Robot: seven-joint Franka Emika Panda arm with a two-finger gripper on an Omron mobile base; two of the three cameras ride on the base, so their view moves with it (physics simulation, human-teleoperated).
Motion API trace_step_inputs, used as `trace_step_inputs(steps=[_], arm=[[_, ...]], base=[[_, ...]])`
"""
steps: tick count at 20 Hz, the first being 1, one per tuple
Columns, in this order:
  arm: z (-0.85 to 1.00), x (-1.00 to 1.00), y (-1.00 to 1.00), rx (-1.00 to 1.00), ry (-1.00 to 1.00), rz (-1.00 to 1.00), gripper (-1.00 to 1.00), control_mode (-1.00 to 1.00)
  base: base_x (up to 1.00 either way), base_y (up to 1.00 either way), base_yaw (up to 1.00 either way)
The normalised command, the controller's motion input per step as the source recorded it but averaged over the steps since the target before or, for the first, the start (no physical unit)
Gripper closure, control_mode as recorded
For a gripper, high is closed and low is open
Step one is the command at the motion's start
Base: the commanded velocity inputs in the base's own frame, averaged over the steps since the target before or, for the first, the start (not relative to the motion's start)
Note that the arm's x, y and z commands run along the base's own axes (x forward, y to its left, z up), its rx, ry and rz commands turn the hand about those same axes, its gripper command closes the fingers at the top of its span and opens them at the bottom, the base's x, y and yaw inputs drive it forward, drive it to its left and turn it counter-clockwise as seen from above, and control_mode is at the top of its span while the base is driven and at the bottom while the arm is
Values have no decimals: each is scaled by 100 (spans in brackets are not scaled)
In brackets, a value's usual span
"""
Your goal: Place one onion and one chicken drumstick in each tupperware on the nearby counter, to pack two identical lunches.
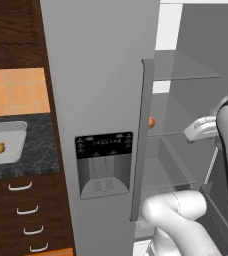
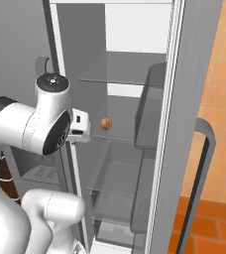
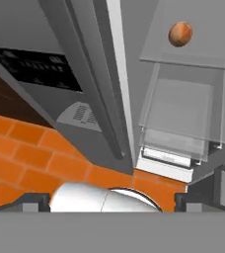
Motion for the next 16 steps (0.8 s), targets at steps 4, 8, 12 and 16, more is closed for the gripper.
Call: trace_step_inputs(steps=[4,8,12,16], arm=[[-61,89,-37,0,-10,1,-100,-100],[-24,88,-38,5,-3,2,-100,-100],[-5,69,-21,1,0,9,-100,-100],[-9,85,0,0,4,8,-100,-100]], base=[[0,0,0],[0,0,0],[0,0,0],[0,0,0]])
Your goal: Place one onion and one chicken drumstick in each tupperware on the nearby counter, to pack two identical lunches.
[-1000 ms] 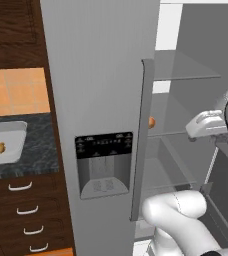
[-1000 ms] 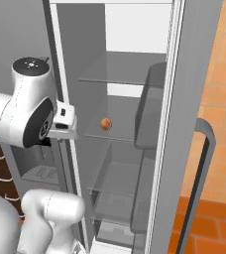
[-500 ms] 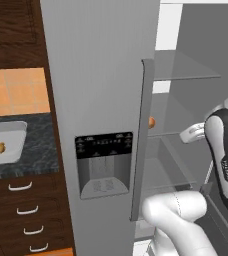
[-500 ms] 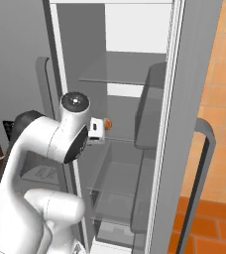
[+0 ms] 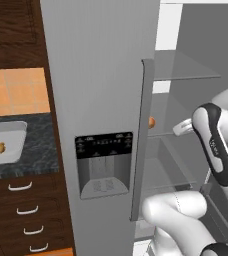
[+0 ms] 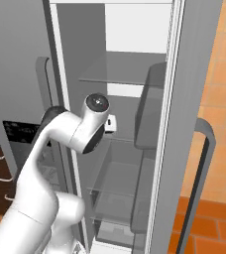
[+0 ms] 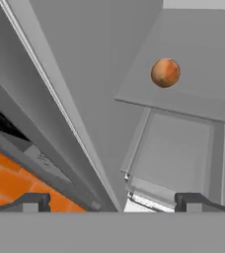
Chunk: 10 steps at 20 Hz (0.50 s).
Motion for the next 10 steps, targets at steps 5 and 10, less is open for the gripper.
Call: trace_step_inputs(steps=[5,10], arm=[[0,80,0,1,9,3,-100,-100],[-18,92,0,-1,11,3,-100,-100]], base=[[0,0,0],[0,0,0]])
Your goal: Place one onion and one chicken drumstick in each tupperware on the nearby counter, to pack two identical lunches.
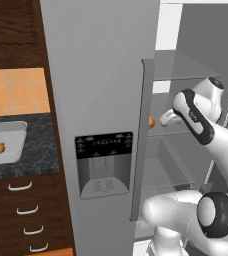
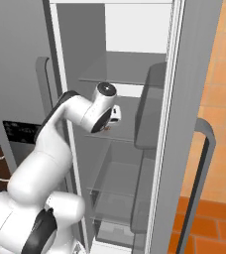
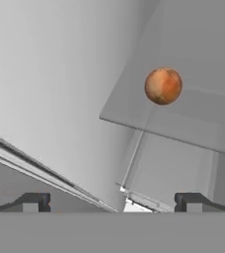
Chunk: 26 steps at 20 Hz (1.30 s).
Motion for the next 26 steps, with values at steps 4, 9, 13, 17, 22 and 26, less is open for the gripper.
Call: trace_step_inputs(steps=[4,9,13,17,22,26], arm=[[-18,75,-6,-1,2,0,-100,-100],[-26,33,-2,0,-2,2,-100,-100],[-19,-11,-4,0,-14,0,-100,-100],[-51,0,2,-12,-17,-6,-100,-100],[-14,30,10,-5,-5,4,-100,-100],[0,45,0,0,1,13,-100,-100]], base=[[0,0,0],[0,0,0],[0,0,0],[0,0,0],[0,0,0],[0,0,0]])
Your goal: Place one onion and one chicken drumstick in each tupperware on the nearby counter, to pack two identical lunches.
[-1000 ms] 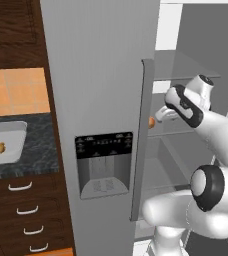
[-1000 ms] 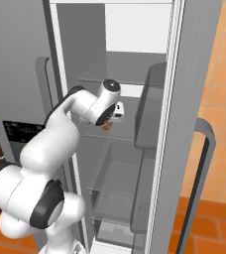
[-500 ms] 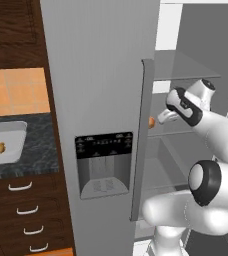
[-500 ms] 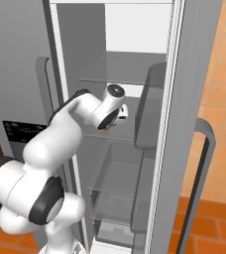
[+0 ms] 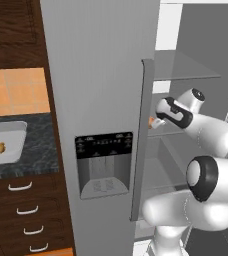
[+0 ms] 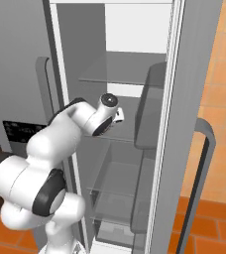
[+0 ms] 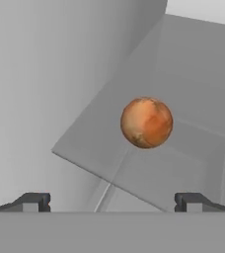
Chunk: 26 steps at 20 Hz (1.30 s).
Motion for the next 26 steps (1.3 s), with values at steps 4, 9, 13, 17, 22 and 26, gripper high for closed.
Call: trace_step_inputs(steps=[4,9,13,17,22,26], arm=[[0,28,0,0,0,6,-100,-100],[-1,17,0,0,0,0,-100,-100],[-2,28,2,-6,2,-1,-100,-100],[-3,9,0,-9,0,-2,-100,-100],[0,10,0,0,1,1,-100,-100],[-13,18,0,0,5,5,-100,-100]], base=[[0,0,0],[0,0,0],[0,0,0],[0,0,0],[0,0,0],[0,0,0]])
